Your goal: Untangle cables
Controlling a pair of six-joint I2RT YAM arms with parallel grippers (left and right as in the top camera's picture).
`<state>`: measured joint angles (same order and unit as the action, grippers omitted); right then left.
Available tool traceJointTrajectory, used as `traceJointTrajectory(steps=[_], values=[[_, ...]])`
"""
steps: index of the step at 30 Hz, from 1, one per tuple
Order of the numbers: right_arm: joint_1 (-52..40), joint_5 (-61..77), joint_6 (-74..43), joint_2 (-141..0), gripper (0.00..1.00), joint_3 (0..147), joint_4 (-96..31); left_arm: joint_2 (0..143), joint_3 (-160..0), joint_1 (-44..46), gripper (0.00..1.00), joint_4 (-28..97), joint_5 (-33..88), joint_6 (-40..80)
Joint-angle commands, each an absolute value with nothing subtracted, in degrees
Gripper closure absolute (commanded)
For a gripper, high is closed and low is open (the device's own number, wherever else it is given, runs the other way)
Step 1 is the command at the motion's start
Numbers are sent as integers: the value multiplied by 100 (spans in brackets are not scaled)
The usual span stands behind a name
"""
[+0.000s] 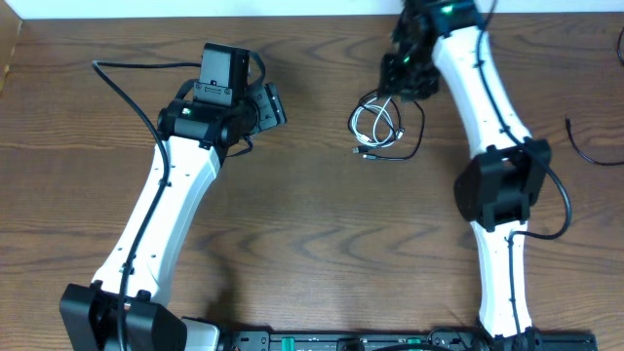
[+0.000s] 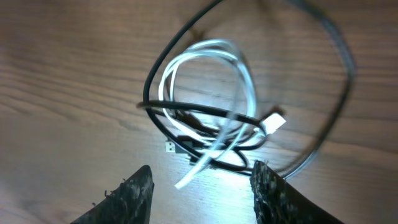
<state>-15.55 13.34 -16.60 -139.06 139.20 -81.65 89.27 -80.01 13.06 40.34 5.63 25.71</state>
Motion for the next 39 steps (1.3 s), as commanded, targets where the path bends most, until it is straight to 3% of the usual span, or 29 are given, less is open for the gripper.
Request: traceJointTrajectory(steps=[1, 4, 7, 9, 10, 19, 30, 31, 33, 35, 36, 38, 39], values=[[-1693, 1168, -1870, -13891, 53, 13555, -8051, 8997, -7968, 1304, 26, 4075, 377, 2598], [-1769, 1162, -1929, -13891, 60, 13198, -7815, 8997, -7968, 1304, 26, 4077, 377, 2598], [-1813, 1168, -1931, -13891, 73, 12954, -7579, 8997, -7968, 1304, 26, 4075, 379, 2598], [-1824, 1166, -1925, -13891, 96, 12921, -7459, 8997, -7966, 1304, 26, 4075, 379, 2600], [-1831, 1166, -1922, -13891, 99, 12932, -7443, 8997, -7966, 1304, 26, 4077, 379, 2600], [-1881, 1291, -1153, -13102, 99, 13533, -7520, 8997, -7966, 1304, 26, 4049, 377, 2598], [-1986, 2554, -910, -11920, 99, 13622, -7301, 8997, -7966, 1304, 23, 4045, 552, 2596], [-2012, 2552, -913, -11917, 95, 13622, -7306, 8997, -7966, 1304, 23, 4038, 620, 2600], [-2071, 2512, -913, -11955, 77, 13598, -7301, 8997, -7966, 1304, 23, 4029, 668, 2578], [-2112, 2502, -913, -12016, 71, 13596, -7312, 8997, -7966, 1304, 23, 4027, 666, 2578], [-2139, 2499, -913, -12055, 73, 13596, -7330, 8997, -7966, 1304, 23, 4027, 666, 2578], [-2163, 2497, -913, -12110, 98, 13596, -7354, 8997, -7966, 1304, 22, 4029, 666, 2578], [-2171, 2491, -913, -12136, 99, 13596, -7369, 8997, -7961, 1304, 22, 4027, 666, 2578]])
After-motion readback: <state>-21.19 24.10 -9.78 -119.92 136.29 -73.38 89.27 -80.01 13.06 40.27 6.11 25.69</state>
